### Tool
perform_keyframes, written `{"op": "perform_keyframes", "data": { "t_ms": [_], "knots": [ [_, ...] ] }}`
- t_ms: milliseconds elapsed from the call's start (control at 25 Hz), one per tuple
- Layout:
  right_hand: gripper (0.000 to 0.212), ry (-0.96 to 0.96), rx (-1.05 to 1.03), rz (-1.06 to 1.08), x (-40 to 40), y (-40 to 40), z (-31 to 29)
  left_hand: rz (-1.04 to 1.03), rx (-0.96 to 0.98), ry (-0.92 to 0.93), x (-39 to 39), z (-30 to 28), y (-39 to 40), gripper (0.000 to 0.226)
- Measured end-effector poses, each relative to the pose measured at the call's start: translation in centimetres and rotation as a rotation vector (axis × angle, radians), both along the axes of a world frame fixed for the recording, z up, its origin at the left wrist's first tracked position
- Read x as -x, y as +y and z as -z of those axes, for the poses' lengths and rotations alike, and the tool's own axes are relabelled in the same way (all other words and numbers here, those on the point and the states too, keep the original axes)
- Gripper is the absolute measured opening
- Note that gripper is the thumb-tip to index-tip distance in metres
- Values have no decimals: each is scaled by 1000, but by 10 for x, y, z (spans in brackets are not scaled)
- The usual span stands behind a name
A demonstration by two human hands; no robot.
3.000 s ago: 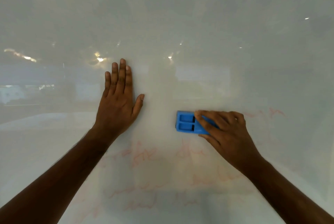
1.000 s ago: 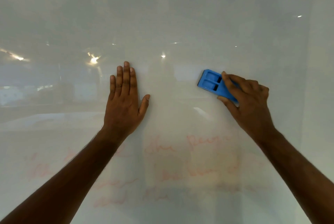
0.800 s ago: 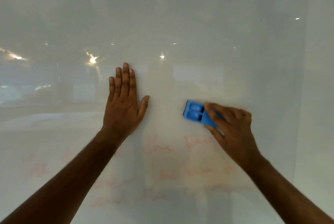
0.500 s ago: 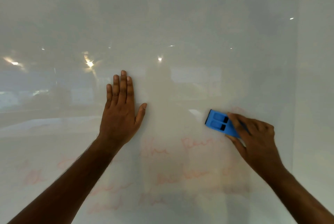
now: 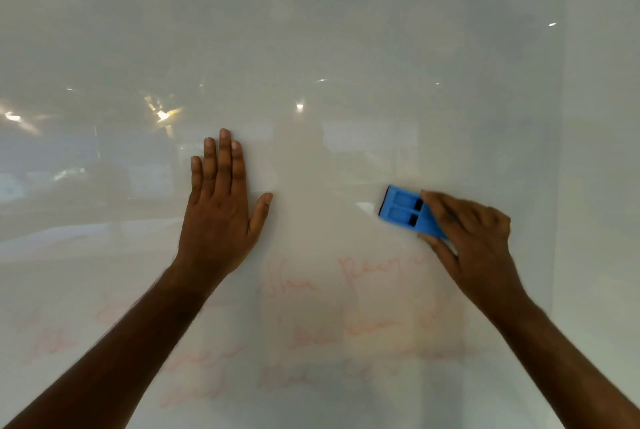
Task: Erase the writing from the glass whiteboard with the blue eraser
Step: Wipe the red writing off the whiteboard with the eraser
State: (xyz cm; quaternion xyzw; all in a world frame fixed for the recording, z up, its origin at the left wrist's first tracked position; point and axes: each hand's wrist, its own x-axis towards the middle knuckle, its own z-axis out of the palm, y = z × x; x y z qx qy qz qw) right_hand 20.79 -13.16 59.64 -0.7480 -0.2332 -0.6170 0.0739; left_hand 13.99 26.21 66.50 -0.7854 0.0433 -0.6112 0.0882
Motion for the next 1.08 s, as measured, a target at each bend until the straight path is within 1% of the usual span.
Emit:
{"op": "perform_keyframes", "data": {
  "t_ms": [80,200,280,360,480,560,680,800,840,920,1000,1080],
  "knots": [
    [57,-1,28,26,-3,-14,24,-1,-4,-1,0,0,0,86],
    [61,72,-100,47,-9,-39,30,-4,-10,-5,0,1,1,86],
    [63,123,-187,41,-11,-49,12,-5,-11,-8,-1,1,1,86],
    [61,155,-269,18,-11,-51,-17,4,-9,-11,-1,0,0,85],
    [61,200,-380,-51,-9,-38,-41,18,-6,-12,-2,1,-1,85],
    [58,191,-352,-54,-5,-24,-28,24,-3,-8,-2,1,-1,85],
    [60,181,-237,-36,1,-13,22,17,-7,-12,-2,2,-1,85],
    [60,172,-150,34,-2,-23,69,18,-3,-13,-1,2,-1,85],
    [61,187,-153,44,-4,-30,76,21,-3,-13,-1,3,-1,85],
    [62,236,-238,23,-5,-38,72,13,-6,-14,-1,2,-2,84],
    [61,281,-368,-23,-3,-31,57,12,-5,-12,-1,3,-2,84],
    [60,265,-431,-59,-1,-11,39,15,1,-14,-1,4,-3,84]
  ]
}}
